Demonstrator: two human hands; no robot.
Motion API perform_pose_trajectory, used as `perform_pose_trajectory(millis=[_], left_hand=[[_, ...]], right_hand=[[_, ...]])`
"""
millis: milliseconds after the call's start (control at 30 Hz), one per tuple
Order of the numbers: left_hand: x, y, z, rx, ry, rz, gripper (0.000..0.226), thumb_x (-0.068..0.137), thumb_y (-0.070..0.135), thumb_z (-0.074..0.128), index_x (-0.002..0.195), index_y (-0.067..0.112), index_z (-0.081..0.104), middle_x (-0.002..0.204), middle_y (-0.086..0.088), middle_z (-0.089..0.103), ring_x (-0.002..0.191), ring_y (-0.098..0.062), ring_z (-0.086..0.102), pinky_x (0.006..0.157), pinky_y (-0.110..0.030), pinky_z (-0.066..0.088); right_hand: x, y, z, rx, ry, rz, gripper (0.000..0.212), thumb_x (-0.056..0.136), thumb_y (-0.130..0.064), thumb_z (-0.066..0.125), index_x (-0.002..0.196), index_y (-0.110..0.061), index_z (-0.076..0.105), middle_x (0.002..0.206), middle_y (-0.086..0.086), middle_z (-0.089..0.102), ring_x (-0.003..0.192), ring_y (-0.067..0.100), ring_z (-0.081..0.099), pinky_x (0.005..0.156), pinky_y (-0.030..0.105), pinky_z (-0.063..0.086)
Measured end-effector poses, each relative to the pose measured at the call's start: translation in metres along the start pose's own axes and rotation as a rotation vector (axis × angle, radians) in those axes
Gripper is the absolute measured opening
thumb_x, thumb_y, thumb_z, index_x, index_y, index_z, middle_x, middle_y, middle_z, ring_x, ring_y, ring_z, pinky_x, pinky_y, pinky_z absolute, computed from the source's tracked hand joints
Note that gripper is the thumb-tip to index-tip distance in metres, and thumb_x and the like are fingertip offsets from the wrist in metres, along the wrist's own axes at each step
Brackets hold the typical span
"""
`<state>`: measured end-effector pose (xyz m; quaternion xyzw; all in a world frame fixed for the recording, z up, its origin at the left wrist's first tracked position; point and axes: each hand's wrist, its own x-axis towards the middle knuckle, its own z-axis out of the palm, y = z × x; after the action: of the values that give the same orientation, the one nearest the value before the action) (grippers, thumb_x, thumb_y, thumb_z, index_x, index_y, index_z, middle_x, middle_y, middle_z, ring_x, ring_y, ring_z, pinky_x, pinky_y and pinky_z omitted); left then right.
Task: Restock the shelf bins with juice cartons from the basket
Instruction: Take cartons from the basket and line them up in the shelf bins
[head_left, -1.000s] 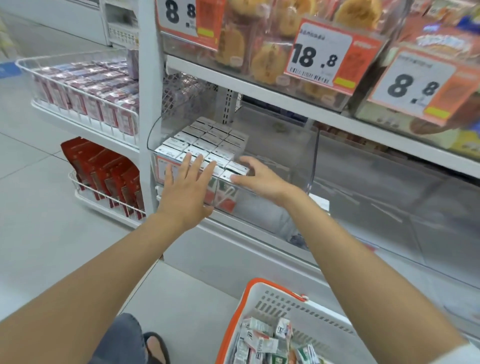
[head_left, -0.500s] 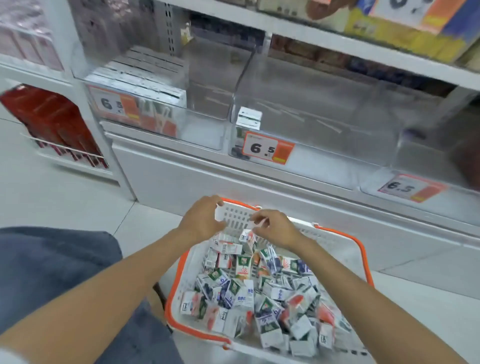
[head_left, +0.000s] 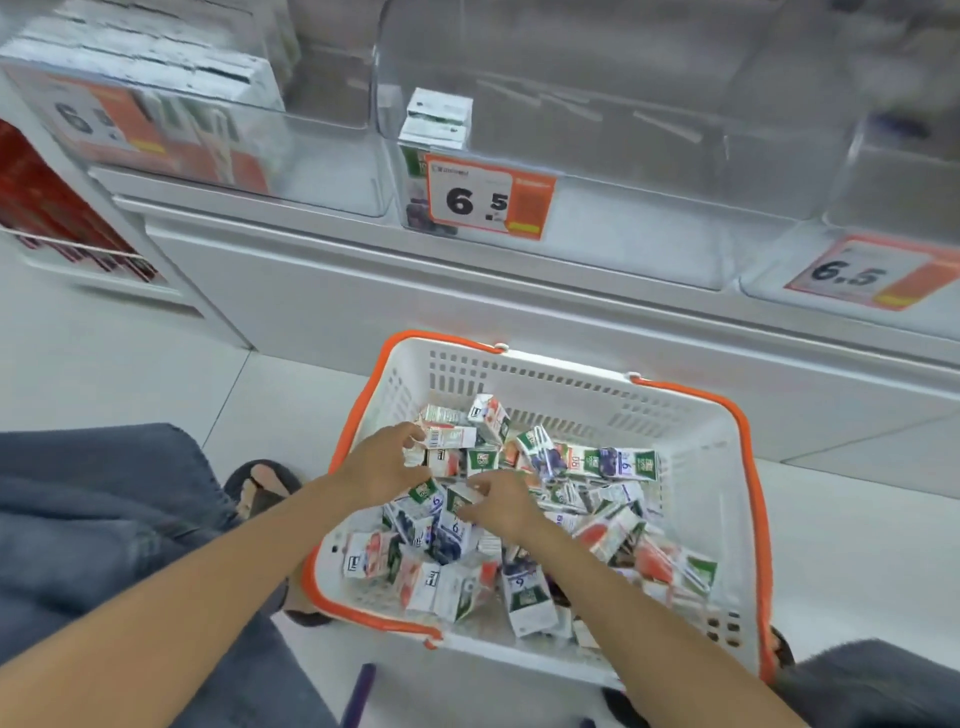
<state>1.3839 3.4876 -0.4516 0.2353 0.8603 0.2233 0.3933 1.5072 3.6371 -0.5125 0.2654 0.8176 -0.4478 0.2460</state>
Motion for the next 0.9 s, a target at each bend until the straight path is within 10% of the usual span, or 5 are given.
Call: perform_pose_trajectory(millis=[167, 433, 800, 900], left_hand=[[0.012, 0.025, 0.009, -0.372, -0.291, 0.006, 0.064, 0.083, 0.045, 0.071, 0.139, 0.027, 0.044, 0.135, 0.010, 0.053, 0.119, -0.010, 0.053, 0.096, -0.028, 0.044], [0.019, 0.002, 0.008, -0.581, -0.076, -0.129, 0.041, 0.084, 0.021, 0.074, 0.121, 0.019, 0.057, 0.115, 0.000, 0.067, 0.102, -0.015, 0.063, 0.079, -0.027, 0.050], [0.014, 0.022, -0.008, -0.653, -0.041, -0.198, 0.102, 0.056, 0.065, 0.074, 0.140, 0.021, 0.036, 0.142, -0.004, 0.043, 0.128, -0.027, 0.046, 0.104, -0.053, 0.042], [0.007, 0.046, -0.014, -0.763, -0.135, -0.096, 0.097, 0.056, 0.059, 0.077, 0.137, 0.023, 0.038, 0.134, -0.003, 0.055, 0.122, -0.025, 0.055, 0.106, -0.054, 0.041]], right_hand=[[-0.008, -0.035, -0.081, 0.374, -0.156, -0.189, 0.057, 0.075, -0.013, 0.080, 0.127, -0.030, 0.062, 0.128, -0.001, 0.059, 0.110, 0.011, 0.060, 0.084, 0.015, 0.047], [0.017, 0.008, -0.026, -0.088, -0.197, 0.086, 0.069, 0.085, -0.044, 0.069, 0.142, -0.016, 0.042, 0.136, 0.004, 0.053, 0.122, 0.026, 0.052, 0.104, 0.037, 0.040], [-0.007, -0.019, -0.087, 0.220, 0.014, -0.094, 0.054, 0.082, -0.002, 0.071, 0.133, -0.015, 0.058, 0.109, 0.000, 0.067, 0.069, 0.000, 0.065, 0.060, 0.019, 0.052], [-0.028, -0.050, -0.127, 0.371, 0.013, -0.200, 0.050, 0.081, -0.005, 0.074, 0.129, -0.017, 0.062, 0.108, -0.006, 0.070, 0.088, 0.000, 0.068, 0.075, 0.019, 0.055]])
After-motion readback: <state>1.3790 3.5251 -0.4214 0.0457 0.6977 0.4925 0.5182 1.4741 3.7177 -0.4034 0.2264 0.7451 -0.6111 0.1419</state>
